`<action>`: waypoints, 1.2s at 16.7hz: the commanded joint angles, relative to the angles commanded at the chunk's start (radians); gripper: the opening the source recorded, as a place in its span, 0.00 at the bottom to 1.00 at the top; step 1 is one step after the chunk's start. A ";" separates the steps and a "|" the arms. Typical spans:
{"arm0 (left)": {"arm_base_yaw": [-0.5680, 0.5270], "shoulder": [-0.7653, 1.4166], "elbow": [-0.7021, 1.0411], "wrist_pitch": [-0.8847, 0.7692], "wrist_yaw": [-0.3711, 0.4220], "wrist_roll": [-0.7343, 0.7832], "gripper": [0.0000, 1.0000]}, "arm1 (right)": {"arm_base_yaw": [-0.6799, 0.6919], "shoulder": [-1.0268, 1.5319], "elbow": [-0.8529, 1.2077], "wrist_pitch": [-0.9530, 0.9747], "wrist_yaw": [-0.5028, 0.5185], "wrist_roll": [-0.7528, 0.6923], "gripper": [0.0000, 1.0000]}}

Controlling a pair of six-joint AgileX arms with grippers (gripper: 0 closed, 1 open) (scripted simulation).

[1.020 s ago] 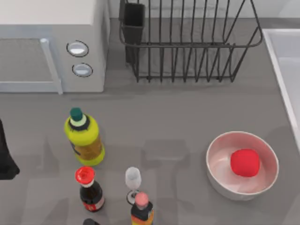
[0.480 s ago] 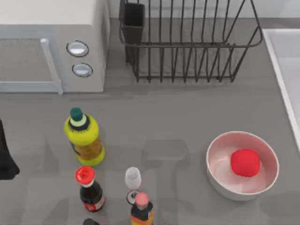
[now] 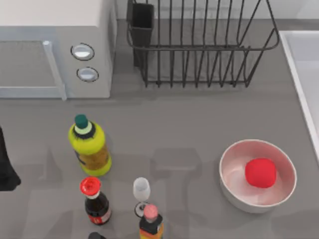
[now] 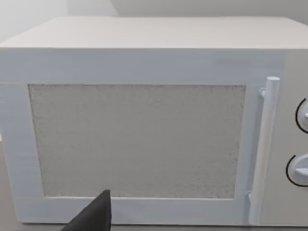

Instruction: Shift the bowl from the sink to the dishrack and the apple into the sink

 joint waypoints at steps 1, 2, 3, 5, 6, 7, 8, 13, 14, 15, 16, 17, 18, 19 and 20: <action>0.000 0.000 0.000 0.000 0.000 0.000 1.00 | 0.020 0.004 0.004 0.021 0.013 0.014 0.00; 0.000 0.000 0.000 0.000 0.000 0.000 1.00 | 0.051 0.009 0.010 0.051 0.031 0.034 0.00; 0.000 0.000 0.000 0.000 0.000 0.000 1.00 | 0.091 0.014 0.015 0.090 0.054 0.059 0.00; 0.000 0.000 0.000 0.000 0.000 0.000 1.00 | 0.196 0.026 0.027 0.193 0.112 0.119 0.00; 0.000 0.000 0.000 0.000 0.000 0.000 1.00 | 0.260 0.032 0.031 0.255 0.146 0.153 0.00; 0.000 0.000 0.000 0.000 0.000 0.000 1.00 | 0.329 0.038 0.036 0.323 0.182 0.189 0.00; 0.000 0.000 0.000 0.000 0.000 0.000 1.00 | 0.403 0.044 0.039 0.398 0.221 0.227 0.00; 0.000 0.000 0.000 0.000 0.000 0.000 1.00 | 0.828 0.081 0.047 0.827 0.440 0.426 0.00; 0.000 0.000 0.000 0.000 0.000 0.000 1.00 | 0.916 0.089 0.047 0.915 0.486 0.466 0.00; 0.000 0.000 0.000 0.000 0.000 0.000 1.00 | 1.002 0.097 0.047 1.003 0.533 0.506 0.00; 0.000 0.000 0.000 0.000 0.000 0.000 1.00 | 1.085 0.105 0.046 1.087 0.579 0.544 0.00; 0.000 0.000 0.000 0.000 0.000 0.000 1.00 | 1.165 0.112 0.044 1.168 0.625 0.581 0.00; 0.000 0.000 0.000 0.000 0.000 0.000 1.00 | 1.241 0.119 0.043 1.244 0.670 0.617 0.00; 0.000 0.000 0.000 0.000 0.000 0.000 1.00 | 1.311 0.125 0.040 1.314 0.712 0.651 0.00; 0.000 0.000 0.000 0.000 0.000 0.000 1.00 | 1.375 0.129 0.037 1.379 0.752 0.683 0.00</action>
